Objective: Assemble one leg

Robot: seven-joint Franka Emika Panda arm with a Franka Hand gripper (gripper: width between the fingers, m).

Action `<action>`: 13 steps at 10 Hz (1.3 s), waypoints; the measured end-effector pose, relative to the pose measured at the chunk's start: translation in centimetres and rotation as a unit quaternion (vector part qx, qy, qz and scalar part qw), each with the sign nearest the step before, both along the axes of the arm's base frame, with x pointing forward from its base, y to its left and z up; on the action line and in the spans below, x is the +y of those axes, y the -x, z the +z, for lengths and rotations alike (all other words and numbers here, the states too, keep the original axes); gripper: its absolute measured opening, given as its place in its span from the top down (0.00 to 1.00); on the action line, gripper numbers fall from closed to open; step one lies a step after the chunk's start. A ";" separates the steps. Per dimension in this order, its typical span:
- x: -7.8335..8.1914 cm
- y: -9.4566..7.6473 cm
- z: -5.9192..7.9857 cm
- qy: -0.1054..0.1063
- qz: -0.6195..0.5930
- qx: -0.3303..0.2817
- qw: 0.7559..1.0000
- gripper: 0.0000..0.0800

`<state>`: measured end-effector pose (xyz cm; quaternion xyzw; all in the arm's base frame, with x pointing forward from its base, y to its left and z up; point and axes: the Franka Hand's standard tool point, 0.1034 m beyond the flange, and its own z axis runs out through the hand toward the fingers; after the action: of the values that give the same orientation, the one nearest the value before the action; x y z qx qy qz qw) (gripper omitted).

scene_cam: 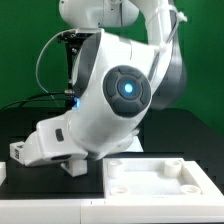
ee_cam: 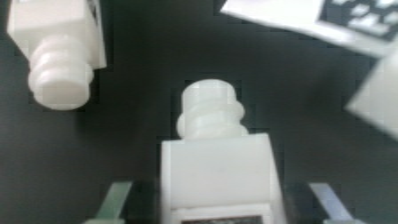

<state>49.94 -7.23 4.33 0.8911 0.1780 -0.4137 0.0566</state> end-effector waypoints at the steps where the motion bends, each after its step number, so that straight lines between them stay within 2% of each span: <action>1: 0.7 -1.7 2.4 -0.009 -0.008 -0.025 1.000 0.65; 2: 1.1 -2.9 4.3 -0.016 -0.008 -0.052 0.999 0.65; 3: 1.0 -3.7 5.0 -0.023 -0.001 -0.085 0.996 0.65; 4: 0.4 -2.8 3.7 -0.035 0.004 -0.127 0.991 0.64; 5: 0.3 -1.9 4.1 -0.040 0.000 -0.133 0.990 0.64; 6: 0.3 -3.2 4.2 -0.048 0.005 -0.171 0.984 0.64; 7: 1.1 -4.0 4.4 -0.055 -0.012 -0.209 0.976 0.64; 9: 6.0 -7.0 6.5 -0.084 -0.022 -0.288 0.954 0.64; 10: 8.5 -8.7 8.0 -0.080 -0.065 -0.324 0.940 0.64; 11: 9.0 -10.1 8.8 -0.090 -0.064 -0.363 0.925 0.64; 13: 8.2 -9.9 8.3 -0.097 -0.056 -0.429 0.896 0.64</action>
Offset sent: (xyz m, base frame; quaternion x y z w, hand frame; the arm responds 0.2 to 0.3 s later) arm -0.0490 -0.0384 -0.0328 -0.0553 0.1914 -0.0070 0.9799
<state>59.85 0.93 12.64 0.9917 0.1250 0.0256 0.0175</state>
